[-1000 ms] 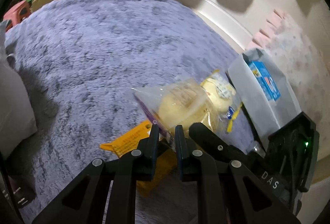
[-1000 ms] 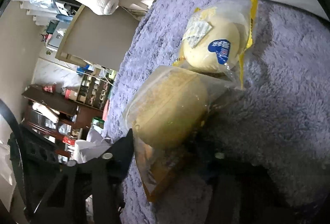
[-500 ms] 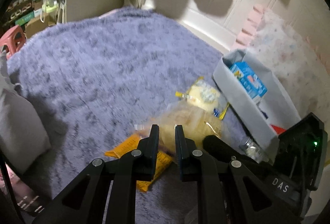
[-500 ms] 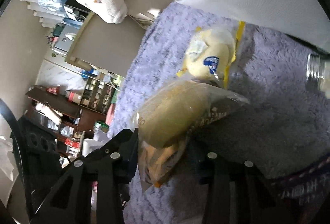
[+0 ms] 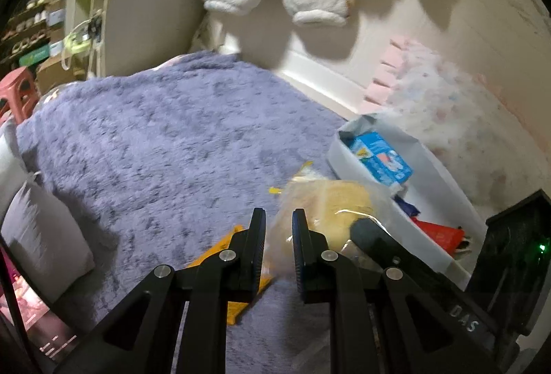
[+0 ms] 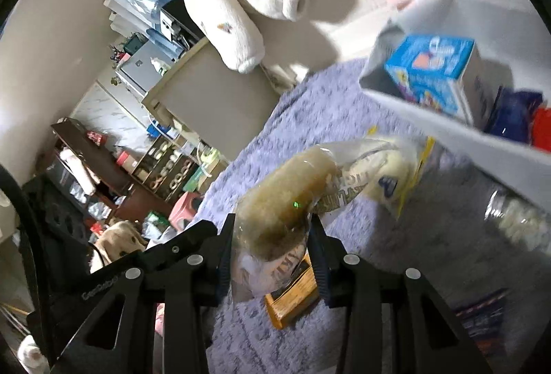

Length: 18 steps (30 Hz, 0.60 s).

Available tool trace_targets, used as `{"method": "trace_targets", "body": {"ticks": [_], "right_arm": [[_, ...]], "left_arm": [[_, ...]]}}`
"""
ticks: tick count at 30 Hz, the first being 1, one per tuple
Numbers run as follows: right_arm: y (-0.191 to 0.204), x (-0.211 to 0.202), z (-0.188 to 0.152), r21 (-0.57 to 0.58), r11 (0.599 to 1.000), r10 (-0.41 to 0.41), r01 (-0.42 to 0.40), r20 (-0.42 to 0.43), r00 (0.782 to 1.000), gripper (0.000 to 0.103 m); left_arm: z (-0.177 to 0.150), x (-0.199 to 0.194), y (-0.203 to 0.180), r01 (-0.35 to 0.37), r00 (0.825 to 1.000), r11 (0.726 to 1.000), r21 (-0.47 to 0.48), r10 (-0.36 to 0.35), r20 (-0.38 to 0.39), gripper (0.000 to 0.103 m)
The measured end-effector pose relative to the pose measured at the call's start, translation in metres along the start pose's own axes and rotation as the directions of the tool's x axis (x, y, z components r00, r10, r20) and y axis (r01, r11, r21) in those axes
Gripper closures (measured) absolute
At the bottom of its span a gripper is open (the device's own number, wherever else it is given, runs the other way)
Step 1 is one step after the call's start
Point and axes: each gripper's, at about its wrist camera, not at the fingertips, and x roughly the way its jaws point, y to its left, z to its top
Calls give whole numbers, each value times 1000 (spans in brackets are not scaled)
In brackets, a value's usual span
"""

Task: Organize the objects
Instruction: 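Reach the right gripper to the large bread bag and close on it, then lift the bread bag into the grey basket and open the right gripper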

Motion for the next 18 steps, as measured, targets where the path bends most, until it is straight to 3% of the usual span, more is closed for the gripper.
{"method": "trace_targets", "body": {"ticks": [9,18], "right_arm": [[9,-7,0,-89,993,-68,73,61,996,71],[-13,-2,7,-3,995,-101,101,25,995,71]], "left_arm": [[-4,5,-19,-3,1000,997,73,4,-5,90],[2,9,19,-21,1000,998,-65,20,-19,90]]}}
